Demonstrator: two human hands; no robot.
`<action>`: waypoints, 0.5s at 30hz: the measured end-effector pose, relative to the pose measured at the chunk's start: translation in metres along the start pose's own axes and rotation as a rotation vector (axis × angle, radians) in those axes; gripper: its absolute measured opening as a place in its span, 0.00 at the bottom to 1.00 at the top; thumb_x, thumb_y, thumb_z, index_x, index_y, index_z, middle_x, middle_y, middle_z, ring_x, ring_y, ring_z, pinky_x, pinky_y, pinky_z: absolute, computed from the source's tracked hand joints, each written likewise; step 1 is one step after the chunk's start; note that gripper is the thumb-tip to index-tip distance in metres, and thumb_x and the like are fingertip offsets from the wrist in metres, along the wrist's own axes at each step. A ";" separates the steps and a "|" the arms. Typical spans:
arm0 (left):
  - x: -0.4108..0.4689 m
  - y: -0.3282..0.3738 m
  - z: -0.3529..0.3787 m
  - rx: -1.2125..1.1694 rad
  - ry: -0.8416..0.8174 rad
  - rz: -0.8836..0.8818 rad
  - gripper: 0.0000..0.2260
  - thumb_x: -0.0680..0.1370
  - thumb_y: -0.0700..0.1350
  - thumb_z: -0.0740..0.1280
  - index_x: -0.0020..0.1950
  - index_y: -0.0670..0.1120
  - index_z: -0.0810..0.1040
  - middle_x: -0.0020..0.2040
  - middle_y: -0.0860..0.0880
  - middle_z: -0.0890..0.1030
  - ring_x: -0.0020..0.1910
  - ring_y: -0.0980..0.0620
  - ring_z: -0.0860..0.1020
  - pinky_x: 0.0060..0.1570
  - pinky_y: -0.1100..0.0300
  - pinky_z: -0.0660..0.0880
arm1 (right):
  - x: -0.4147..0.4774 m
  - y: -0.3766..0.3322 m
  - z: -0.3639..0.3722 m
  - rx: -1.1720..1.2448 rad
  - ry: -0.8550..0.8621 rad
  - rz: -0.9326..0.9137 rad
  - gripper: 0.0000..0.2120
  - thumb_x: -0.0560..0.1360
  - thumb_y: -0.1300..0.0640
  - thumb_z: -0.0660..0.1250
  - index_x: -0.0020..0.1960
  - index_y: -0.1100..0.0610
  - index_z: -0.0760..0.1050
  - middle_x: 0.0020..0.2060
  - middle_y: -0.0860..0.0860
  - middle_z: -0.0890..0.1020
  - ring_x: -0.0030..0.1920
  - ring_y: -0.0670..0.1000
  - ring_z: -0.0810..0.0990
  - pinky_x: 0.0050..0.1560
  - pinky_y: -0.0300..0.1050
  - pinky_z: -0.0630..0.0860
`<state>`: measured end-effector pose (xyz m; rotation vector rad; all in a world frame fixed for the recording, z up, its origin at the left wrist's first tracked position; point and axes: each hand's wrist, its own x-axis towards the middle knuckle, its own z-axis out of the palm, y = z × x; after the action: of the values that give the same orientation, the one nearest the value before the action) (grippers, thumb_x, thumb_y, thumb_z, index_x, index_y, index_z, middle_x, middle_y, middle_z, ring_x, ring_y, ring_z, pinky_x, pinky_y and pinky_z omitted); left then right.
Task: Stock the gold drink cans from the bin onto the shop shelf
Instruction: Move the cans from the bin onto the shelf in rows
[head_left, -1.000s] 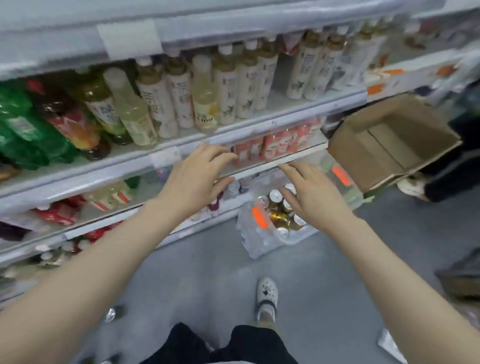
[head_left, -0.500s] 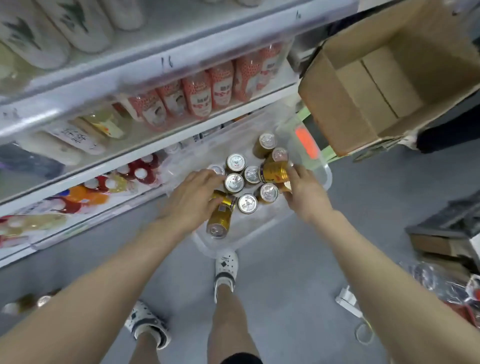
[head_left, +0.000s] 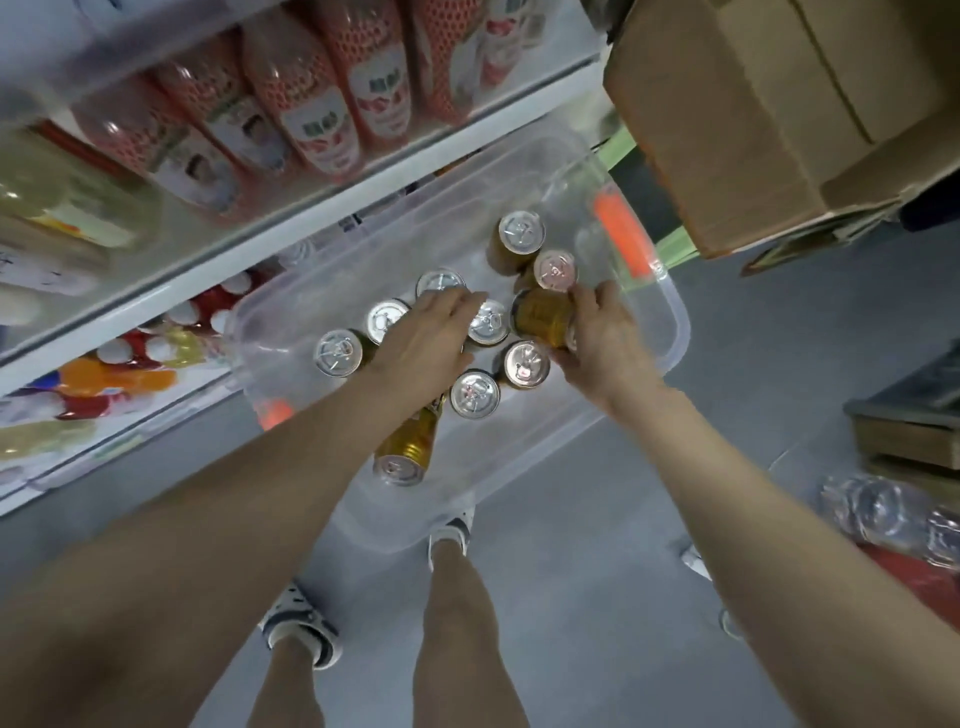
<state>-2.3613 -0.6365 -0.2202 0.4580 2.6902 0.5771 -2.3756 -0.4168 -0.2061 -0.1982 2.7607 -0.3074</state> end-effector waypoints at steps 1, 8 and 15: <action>0.009 0.001 0.004 0.023 -0.009 0.012 0.31 0.71 0.42 0.73 0.72 0.43 0.67 0.67 0.41 0.72 0.64 0.39 0.70 0.59 0.47 0.71 | -0.008 -0.003 -0.001 0.043 0.049 0.013 0.27 0.66 0.60 0.75 0.61 0.64 0.69 0.53 0.61 0.71 0.45 0.65 0.76 0.41 0.54 0.74; 0.050 -0.010 0.032 0.279 -0.117 0.116 0.35 0.66 0.49 0.77 0.69 0.41 0.69 0.63 0.39 0.76 0.67 0.38 0.68 0.70 0.46 0.57 | -0.021 -0.005 0.000 0.114 0.123 0.014 0.26 0.65 0.58 0.76 0.57 0.63 0.70 0.54 0.60 0.71 0.44 0.62 0.76 0.40 0.52 0.72; 0.023 0.001 0.007 -0.029 0.037 0.028 0.33 0.64 0.45 0.79 0.66 0.40 0.72 0.62 0.40 0.77 0.68 0.40 0.68 0.61 0.47 0.70 | -0.023 -0.007 -0.012 0.277 0.123 0.127 0.31 0.67 0.52 0.77 0.64 0.62 0.69 0.57 0.59 0.74 0.52 0.63 0.77 0.47 0.50 0.72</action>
<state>-2.3785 -0.6249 -0.2318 0.4817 2.7101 0.6379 -2.3583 -0.4168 -0.1855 0.0687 2.7943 -0.6811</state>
